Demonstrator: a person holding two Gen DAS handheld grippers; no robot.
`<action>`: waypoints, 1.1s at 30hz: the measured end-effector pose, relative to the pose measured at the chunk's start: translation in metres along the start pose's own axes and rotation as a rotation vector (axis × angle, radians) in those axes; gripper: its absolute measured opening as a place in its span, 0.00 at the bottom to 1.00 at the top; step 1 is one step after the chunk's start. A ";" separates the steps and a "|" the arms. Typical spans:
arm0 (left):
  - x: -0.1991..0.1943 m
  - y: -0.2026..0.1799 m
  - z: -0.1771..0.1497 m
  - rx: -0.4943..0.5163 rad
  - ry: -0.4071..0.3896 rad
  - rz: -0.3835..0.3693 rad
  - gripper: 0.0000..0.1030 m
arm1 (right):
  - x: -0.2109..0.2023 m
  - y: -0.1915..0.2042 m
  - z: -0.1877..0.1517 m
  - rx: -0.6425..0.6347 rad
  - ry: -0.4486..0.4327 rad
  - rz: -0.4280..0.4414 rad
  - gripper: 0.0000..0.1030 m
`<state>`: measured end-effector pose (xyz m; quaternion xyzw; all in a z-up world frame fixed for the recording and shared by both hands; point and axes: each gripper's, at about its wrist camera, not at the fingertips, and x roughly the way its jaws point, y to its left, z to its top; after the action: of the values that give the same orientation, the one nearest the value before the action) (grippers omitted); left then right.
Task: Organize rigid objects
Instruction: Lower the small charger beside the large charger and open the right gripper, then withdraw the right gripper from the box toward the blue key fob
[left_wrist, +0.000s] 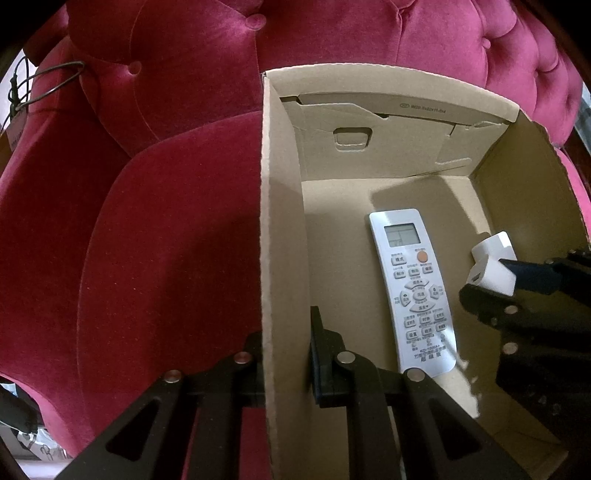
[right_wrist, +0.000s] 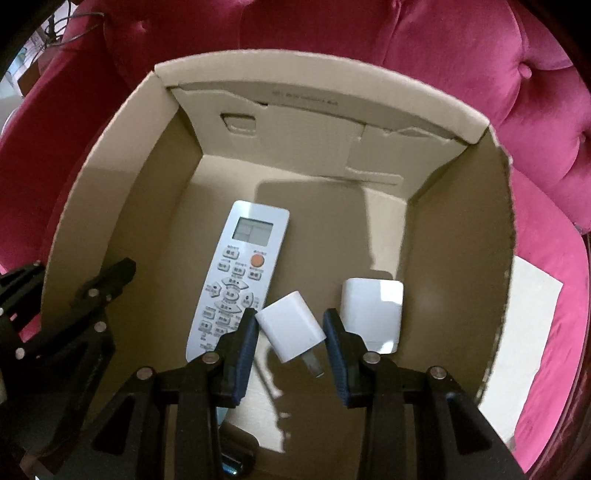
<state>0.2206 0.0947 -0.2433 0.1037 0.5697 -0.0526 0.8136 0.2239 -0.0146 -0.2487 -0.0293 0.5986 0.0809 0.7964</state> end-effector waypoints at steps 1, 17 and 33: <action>0.000 0.001 0.000 -0.001 0.000 -0.001 0.14 | 0.002 0.001 0.000 -0.002 0.006 0.001 0.38; 0.000 0.003 0.000 0.003 0.000 0.002 0.14 | -0.001 -0.001 0.003 0.007 -0.018 0.030 0.47; -0.001 0.000 0.001 0.004 0.002 0.006 0.14 | -0.049 -0.001 -0.002 -0.017 -0.106 0.014 0.73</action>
<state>0.2209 0.0947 -0.2419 0.1070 0.5701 -0.0512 0.8129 0.2094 -0.0202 -0.2026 -0.0276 0.5550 0.0929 0.8262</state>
